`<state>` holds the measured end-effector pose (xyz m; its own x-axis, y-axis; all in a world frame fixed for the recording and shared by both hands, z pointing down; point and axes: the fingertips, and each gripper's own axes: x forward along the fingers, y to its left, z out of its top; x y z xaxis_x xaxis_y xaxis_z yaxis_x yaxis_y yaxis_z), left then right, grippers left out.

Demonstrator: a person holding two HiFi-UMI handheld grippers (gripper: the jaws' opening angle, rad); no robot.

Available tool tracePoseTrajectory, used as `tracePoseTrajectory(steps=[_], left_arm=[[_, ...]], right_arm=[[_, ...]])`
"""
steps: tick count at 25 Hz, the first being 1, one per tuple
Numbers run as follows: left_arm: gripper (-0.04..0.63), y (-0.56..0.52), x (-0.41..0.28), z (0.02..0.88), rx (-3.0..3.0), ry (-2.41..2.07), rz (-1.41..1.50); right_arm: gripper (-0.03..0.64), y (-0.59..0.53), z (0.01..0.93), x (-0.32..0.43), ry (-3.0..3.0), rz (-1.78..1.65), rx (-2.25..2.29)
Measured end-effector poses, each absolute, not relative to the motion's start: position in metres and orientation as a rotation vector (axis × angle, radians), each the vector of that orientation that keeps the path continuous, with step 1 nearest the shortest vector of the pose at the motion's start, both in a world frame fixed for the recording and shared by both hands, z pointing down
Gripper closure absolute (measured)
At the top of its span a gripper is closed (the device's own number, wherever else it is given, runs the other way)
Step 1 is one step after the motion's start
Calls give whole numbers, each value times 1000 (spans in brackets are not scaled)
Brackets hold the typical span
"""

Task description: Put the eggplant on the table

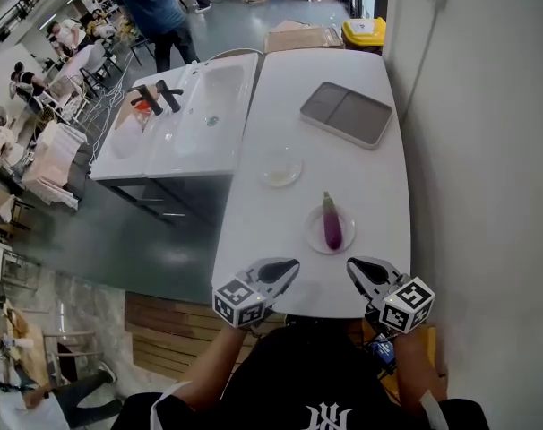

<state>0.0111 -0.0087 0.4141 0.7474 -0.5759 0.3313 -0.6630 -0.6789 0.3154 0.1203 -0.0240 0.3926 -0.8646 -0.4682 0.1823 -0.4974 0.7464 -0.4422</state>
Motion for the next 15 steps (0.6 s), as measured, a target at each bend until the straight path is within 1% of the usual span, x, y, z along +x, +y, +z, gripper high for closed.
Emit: tracePoseTrajectory(steps=[4, 9, 12, 15], left_arm=[[583, 3, 18, 412, 2515, -812, 175], [581, 21, 22, 421, 2566, -654, 207], [583, 16, 20, 412, 2585, -571, 155], [583, 24, 22, 399, 2607, -505, 122]], right_arm=[[614, -16, 392, 125, -2936, 772, 808], [614, -6, 383, 133, -3007, 722, 833], [614, -4, 364, 137, -3020, 636, 876], [614, 8, 355, 142, -2994, 634, 932]])
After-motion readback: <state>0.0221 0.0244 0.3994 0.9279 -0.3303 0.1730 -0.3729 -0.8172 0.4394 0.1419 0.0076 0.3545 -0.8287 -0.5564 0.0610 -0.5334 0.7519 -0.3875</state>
